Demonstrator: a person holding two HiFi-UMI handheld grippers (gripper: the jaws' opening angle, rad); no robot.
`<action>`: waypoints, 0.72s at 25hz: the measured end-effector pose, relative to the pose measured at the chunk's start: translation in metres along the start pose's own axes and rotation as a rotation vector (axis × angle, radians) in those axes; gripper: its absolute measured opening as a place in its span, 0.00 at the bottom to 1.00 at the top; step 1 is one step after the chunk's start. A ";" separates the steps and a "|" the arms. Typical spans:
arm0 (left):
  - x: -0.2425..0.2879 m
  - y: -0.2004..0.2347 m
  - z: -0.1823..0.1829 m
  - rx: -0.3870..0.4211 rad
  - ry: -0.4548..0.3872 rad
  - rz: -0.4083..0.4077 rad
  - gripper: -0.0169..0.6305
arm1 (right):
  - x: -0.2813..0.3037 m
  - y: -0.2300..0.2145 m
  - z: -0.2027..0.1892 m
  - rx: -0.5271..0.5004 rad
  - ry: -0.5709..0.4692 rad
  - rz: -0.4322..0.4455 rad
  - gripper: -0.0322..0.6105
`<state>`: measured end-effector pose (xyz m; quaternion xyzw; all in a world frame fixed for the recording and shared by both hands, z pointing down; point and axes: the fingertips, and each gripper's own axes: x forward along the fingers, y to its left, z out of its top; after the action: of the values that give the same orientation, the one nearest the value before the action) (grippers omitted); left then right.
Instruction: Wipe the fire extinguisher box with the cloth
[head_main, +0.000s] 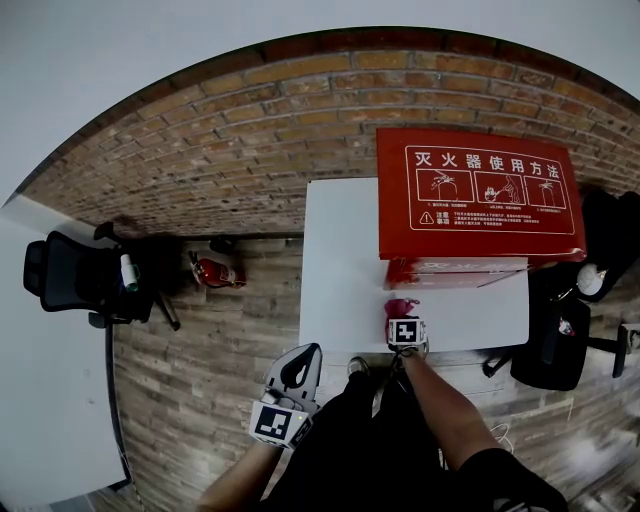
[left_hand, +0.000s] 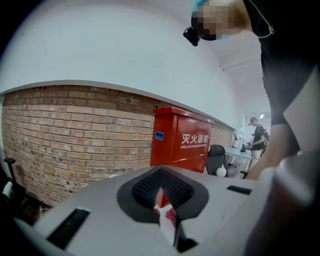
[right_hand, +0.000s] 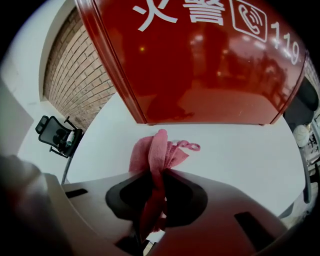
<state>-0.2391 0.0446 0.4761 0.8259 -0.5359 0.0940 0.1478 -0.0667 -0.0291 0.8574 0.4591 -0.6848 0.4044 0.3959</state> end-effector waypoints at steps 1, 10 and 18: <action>0.000 0.001 0.000 -0.001 -0.001 0.000 0.07 | -0.001 0.000 0.000 0.000 -0.006 -0.002 0.17; 0.002 0.005 0.002 -0.013 -0.013 -0.013 0.07 | -0.022 0.000 0.005 0.016 -0.113 0.066 0.15; 0.015 -0.005 0.009 -0.017 -0.065 -0.067 0.07 | -0.080 -0.005 0.031 0.067 -0.226 0.161 0.15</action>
<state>-0.2286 0.0307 0.4712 0.8448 -0.5130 0.0577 0.1405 -0.0457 -0.0343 0.7744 0.4580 -0.7458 0.4033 0.2671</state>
